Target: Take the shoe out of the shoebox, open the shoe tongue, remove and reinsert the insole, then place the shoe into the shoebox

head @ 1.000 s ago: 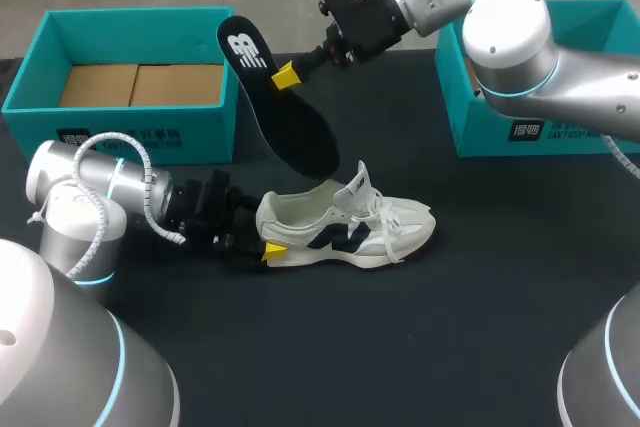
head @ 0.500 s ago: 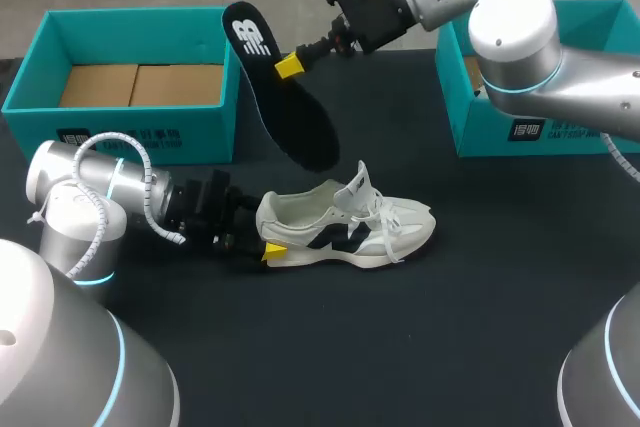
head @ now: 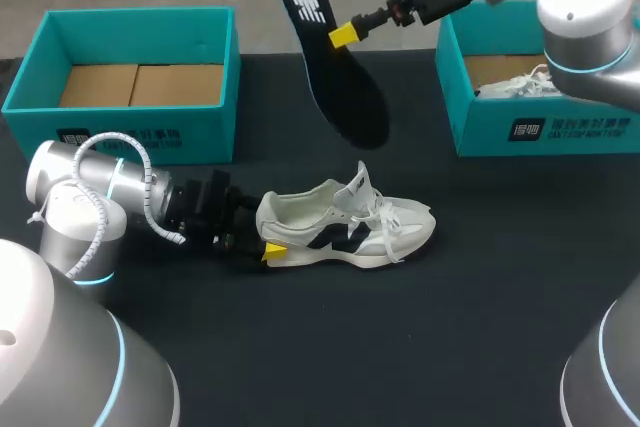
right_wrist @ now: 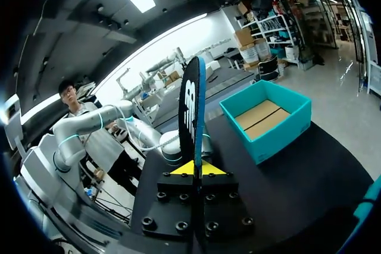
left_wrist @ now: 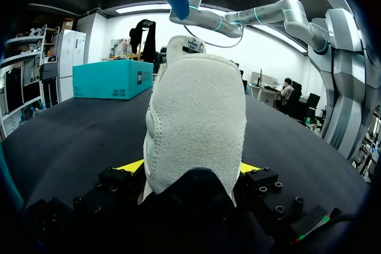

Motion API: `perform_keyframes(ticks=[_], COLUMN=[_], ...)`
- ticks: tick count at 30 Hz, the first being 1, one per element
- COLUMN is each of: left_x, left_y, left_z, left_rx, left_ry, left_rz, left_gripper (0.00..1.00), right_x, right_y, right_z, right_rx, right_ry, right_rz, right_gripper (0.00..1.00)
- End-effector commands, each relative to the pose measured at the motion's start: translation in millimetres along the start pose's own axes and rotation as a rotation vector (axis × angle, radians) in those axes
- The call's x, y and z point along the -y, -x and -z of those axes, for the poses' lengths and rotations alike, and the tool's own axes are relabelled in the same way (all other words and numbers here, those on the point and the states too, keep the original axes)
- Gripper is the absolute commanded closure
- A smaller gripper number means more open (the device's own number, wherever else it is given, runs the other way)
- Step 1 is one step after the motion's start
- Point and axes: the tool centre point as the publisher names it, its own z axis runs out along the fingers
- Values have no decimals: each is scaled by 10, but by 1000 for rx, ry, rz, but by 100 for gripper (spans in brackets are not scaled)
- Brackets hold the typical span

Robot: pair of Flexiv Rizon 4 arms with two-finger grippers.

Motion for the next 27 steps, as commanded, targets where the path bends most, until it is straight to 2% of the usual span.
perform_keyframes(ticks=[1, 11, 19, 27], left_x=[-43, -43, -43, -43], left_y=[11, 11, 11, 11], left_z=[-14, -14, -14, -14], left_rx=[0, 0, 0, 0], left_ry=[1, 1, 1, 1], left_rz=[1, 1, 1, 1], left_gripper=[100, 100, 100, 100], right_x=[68, 109, 181, 259], right_y=[-209, -465, -696, -846], right_z=[224, 411, 527, 641], right_rx=[70, 136, 176, 210], right_ry=[29, 102, 109, 115], right_rz=[-5, -44, -64, -82], right_gripper=[100, 100, 100, 100])
